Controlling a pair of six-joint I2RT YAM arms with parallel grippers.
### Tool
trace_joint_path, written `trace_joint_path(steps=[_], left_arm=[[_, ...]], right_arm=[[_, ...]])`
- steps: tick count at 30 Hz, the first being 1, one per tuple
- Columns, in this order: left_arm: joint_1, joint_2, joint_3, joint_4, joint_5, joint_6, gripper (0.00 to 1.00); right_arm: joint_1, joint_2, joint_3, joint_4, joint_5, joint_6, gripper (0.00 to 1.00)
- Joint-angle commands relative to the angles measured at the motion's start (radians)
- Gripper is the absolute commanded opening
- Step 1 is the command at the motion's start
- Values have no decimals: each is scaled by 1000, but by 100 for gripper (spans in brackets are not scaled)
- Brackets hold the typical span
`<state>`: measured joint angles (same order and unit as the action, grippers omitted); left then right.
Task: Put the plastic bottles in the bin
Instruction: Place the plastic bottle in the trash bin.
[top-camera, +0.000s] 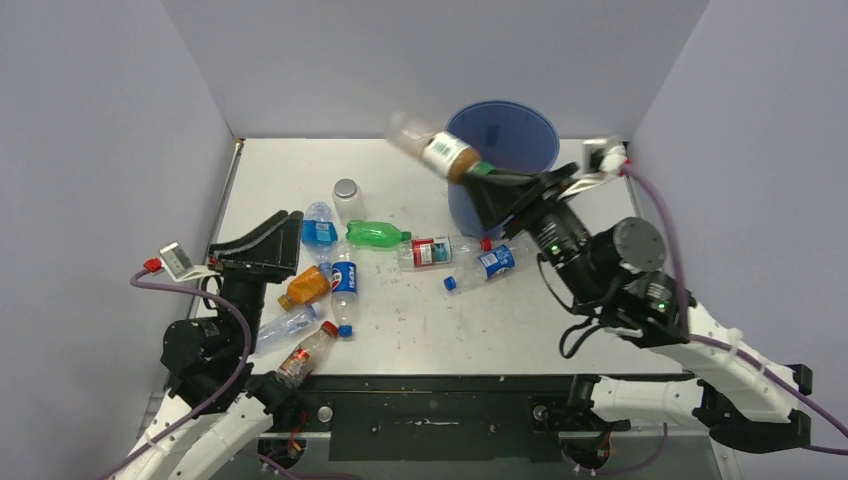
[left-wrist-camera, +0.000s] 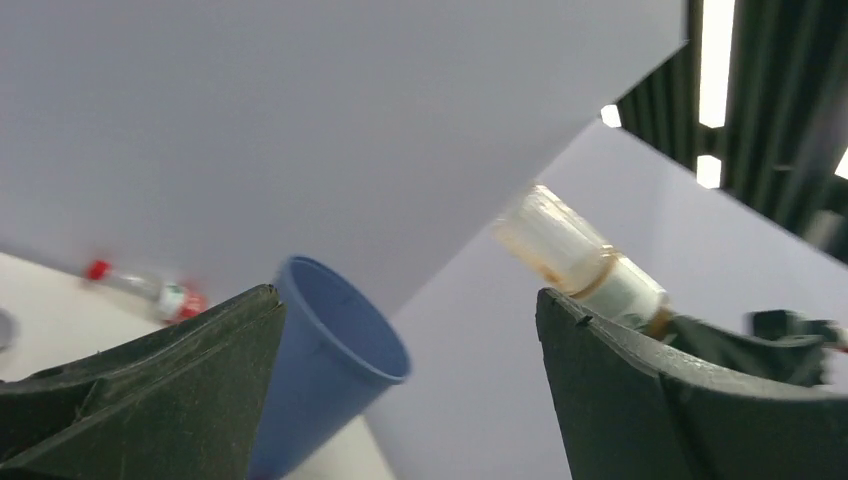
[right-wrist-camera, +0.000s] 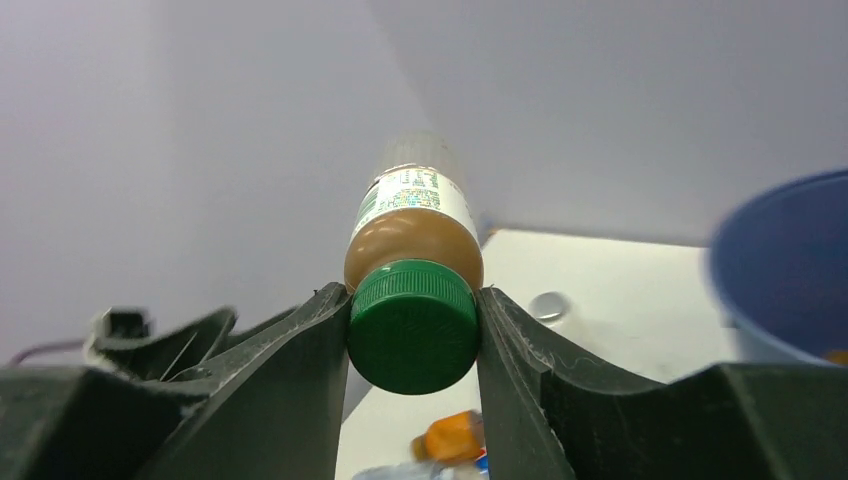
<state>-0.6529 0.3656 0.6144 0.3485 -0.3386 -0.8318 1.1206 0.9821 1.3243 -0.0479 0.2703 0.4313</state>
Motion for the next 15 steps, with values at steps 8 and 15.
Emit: trace_joint_path(steps=[8, 15], left_arm=[[-1, 149, 95, -440, -242, 454, 96], [4, 91, -26, -387, -222, 422, 96]], right_arm=[[-207, 158, 222, -321, 700, -77, 5], [-625, 395, 437, -460, 237, -77, 5]])
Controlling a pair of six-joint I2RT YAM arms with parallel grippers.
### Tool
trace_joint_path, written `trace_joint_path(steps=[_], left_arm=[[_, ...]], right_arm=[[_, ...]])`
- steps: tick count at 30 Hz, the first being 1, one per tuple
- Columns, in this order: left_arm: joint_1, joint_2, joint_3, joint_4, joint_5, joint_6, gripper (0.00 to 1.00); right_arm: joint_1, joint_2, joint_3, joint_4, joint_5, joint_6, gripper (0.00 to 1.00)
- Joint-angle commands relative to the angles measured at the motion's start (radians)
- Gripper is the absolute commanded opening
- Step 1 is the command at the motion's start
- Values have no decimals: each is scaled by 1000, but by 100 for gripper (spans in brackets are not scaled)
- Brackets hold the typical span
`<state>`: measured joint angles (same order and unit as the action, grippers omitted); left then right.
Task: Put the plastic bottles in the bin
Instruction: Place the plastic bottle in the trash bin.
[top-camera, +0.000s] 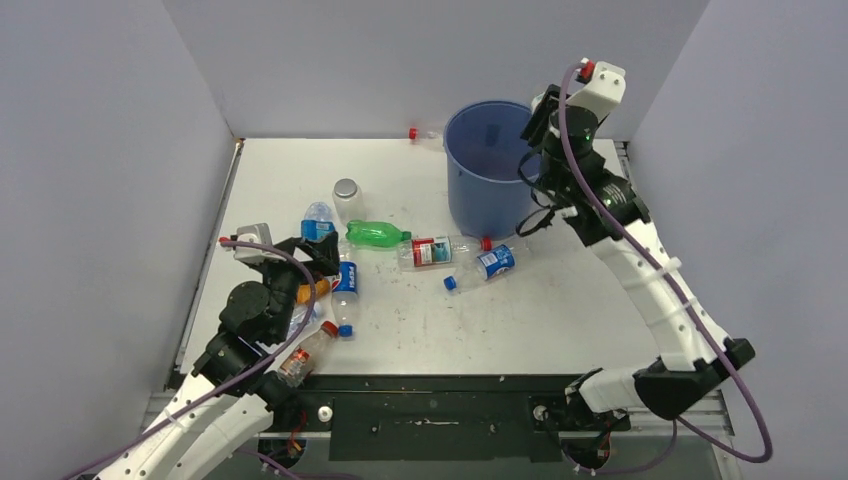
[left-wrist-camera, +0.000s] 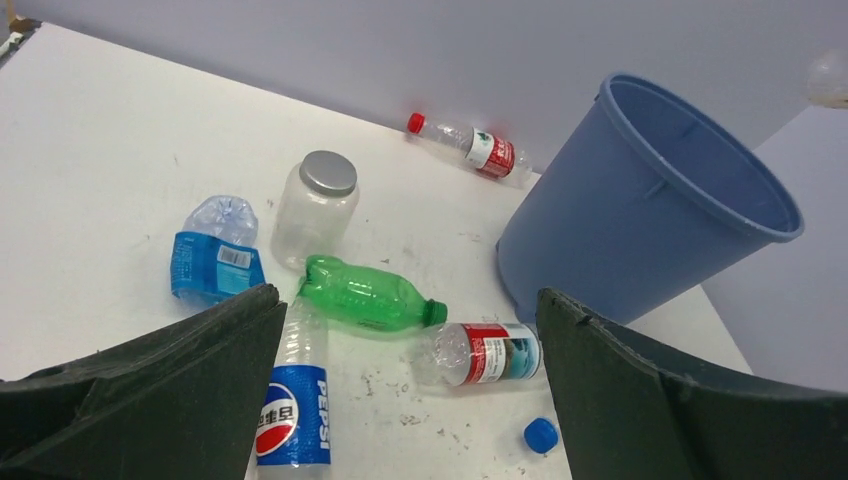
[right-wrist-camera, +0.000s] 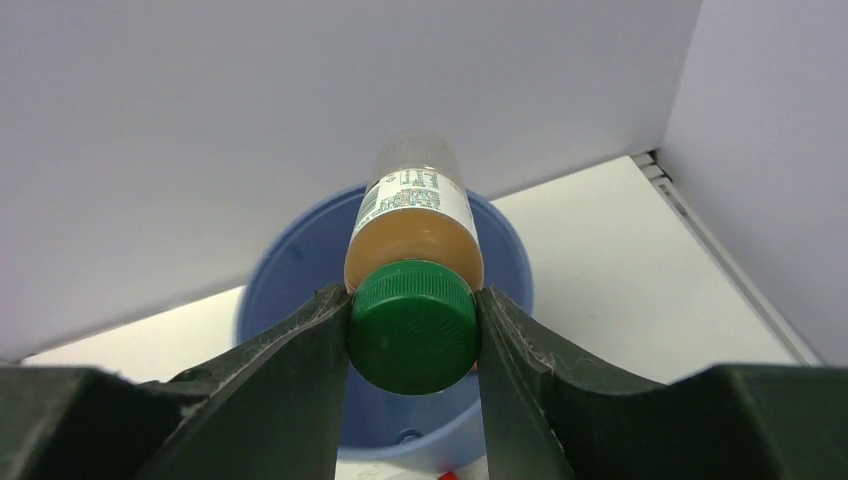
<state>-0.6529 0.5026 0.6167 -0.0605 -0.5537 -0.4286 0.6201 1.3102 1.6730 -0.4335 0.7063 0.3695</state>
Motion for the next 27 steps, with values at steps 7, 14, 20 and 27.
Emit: trace_joint_path(steps=[7, 14, 20, 27], left_arm=[[1, -77, -28, -10, 7, 16, 96], [1, -78, -32, -8, 33, 1, 96], [2, -54, -26, -19, 27, -9, 96], [1, -49, -23, -25, 28, -13, 96]], right_arm=[[-213, 178, 63, -46, -316, -15, 5], [-254, 224, -7, -39, -305, 82, 5], [-311, 270, -28, -39, -339, 90, 6], [-315, 261, -3, -37, -405, 103, 71]])
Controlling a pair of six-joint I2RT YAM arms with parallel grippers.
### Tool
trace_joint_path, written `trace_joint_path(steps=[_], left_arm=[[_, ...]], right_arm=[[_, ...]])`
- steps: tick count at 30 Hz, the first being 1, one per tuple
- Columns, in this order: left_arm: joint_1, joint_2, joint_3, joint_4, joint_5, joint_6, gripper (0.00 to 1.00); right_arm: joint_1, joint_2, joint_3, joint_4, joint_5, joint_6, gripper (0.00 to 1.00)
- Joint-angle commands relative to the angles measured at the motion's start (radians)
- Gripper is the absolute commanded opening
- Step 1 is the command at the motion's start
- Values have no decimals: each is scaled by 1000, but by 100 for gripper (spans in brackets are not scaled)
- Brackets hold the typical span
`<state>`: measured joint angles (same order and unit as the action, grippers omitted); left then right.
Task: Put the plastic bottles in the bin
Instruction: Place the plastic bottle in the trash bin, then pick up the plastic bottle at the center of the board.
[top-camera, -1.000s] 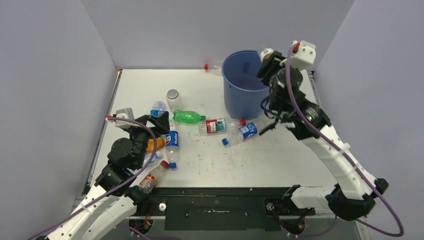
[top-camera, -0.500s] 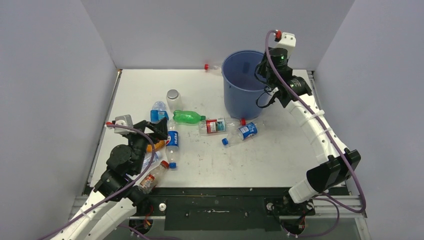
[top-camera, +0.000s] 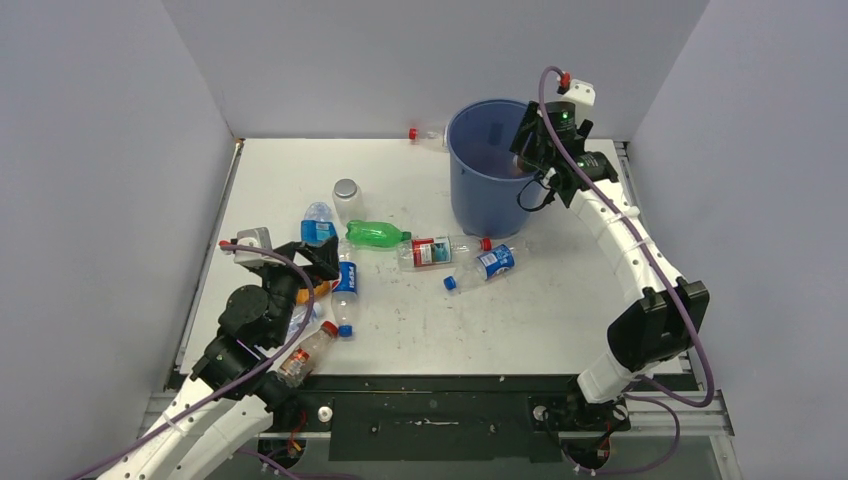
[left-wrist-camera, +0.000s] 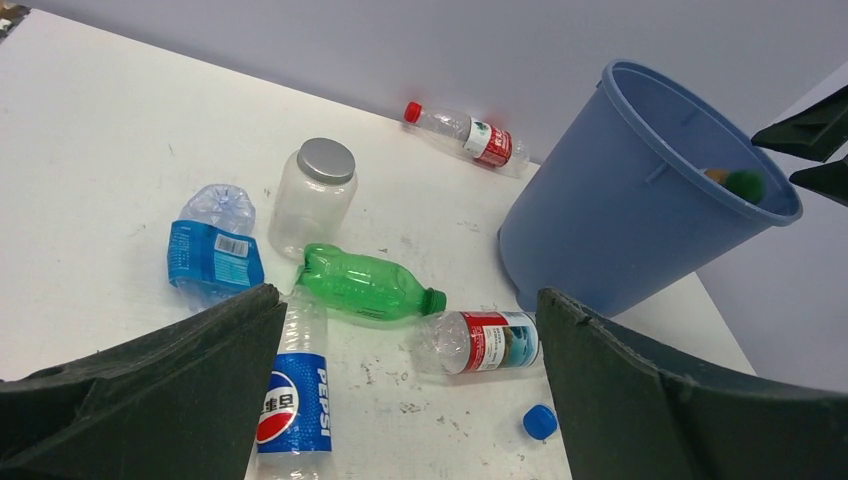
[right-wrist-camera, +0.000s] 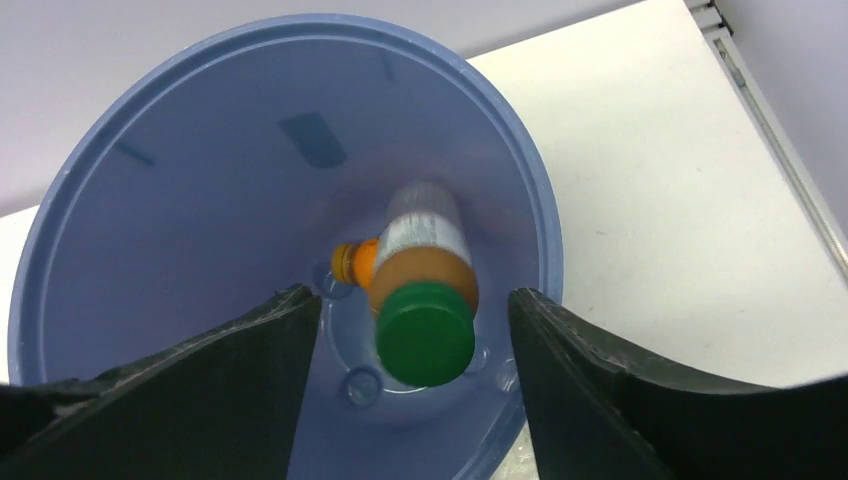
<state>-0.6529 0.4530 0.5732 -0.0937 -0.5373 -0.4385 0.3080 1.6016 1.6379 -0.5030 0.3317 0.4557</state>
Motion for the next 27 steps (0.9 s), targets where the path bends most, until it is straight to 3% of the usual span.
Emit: trace_joint_path(steps=[1, 10, 15, 21, 27], left_arm=[[1, 0, 20, 8, 13, -2, 96], [1, 7, 23, 5, 8, -2, 96], [-3, 17, 35, -14, -5, 11, 96], [-23, 77, 78, -51, -13, 79, 96], [-32, 201, 199, -147, 83, 92, 96]], right_arm=[[-2, -35, 40, 28, -33, 21, 74], [32, -195, -2, 18, -93, 46, 80], [64, -529, -362, 184, -121, 74, 82], [63, -874, -729, 163, -204, 123, 84], [63, -1008, -1011, 190, -229, 245, 88]])
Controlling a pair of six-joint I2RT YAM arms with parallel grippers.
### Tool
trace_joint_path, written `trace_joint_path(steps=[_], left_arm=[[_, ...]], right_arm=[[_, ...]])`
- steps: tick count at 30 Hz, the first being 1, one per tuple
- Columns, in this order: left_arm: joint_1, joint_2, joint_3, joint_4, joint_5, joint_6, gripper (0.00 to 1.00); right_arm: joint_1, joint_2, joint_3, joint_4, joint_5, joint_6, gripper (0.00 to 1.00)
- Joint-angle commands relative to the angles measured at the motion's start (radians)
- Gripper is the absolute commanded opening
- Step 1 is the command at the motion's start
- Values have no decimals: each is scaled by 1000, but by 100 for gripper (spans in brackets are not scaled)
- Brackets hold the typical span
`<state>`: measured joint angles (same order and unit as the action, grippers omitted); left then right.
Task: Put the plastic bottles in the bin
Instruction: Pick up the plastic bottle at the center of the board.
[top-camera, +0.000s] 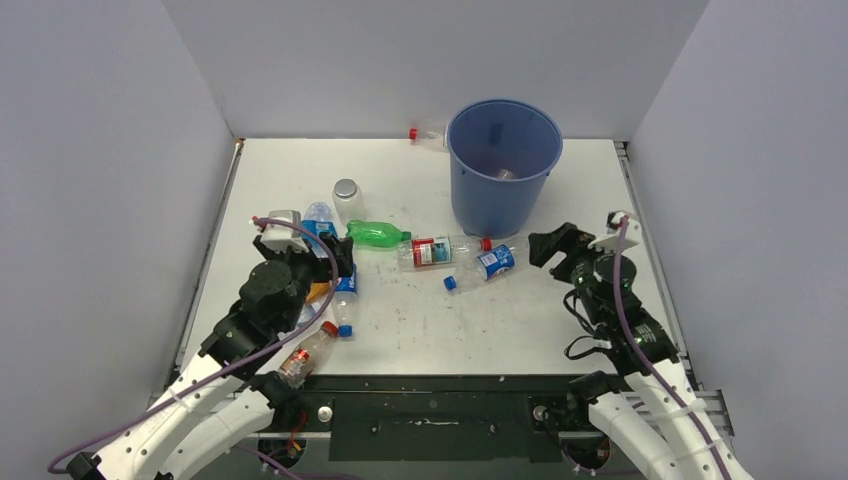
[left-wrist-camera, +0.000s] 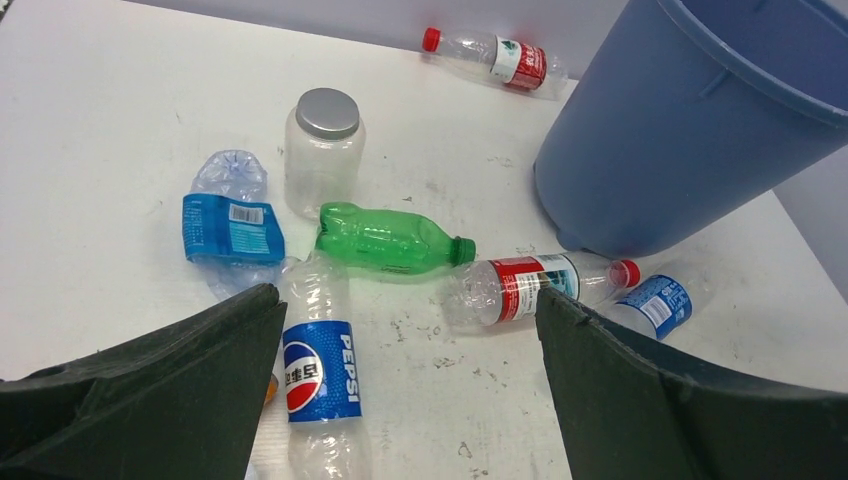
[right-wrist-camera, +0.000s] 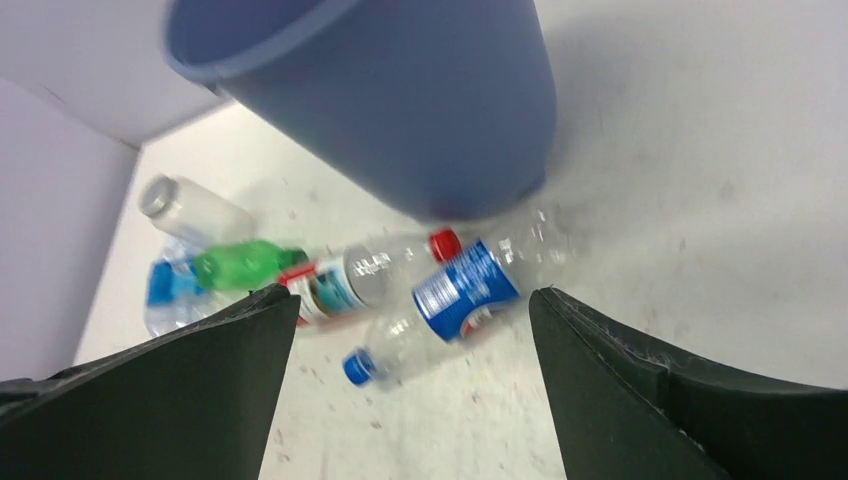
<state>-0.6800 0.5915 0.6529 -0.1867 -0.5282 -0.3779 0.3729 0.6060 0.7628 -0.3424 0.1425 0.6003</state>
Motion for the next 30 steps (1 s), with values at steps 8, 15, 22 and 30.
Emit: trace_joint_path(steps=[8, 15, 22, 30], left_arm=[[20, 87, 80, -38, 85, 11, 96], [25, -30, 21, -26, 70, -13, 96], [22, -17, 29, -36, 88, -18, 96], [20, -4, 37, -51, 89, -25, 96]], right_arm=[[-34, 106, -342, 344, -56, 321, 93], [-104, 379, -407, 633, -48, 415, 90], [-145, 592, -370, 723, -56, 465, 90], [-155, 763, -326, 818, -71, 501, 90]])
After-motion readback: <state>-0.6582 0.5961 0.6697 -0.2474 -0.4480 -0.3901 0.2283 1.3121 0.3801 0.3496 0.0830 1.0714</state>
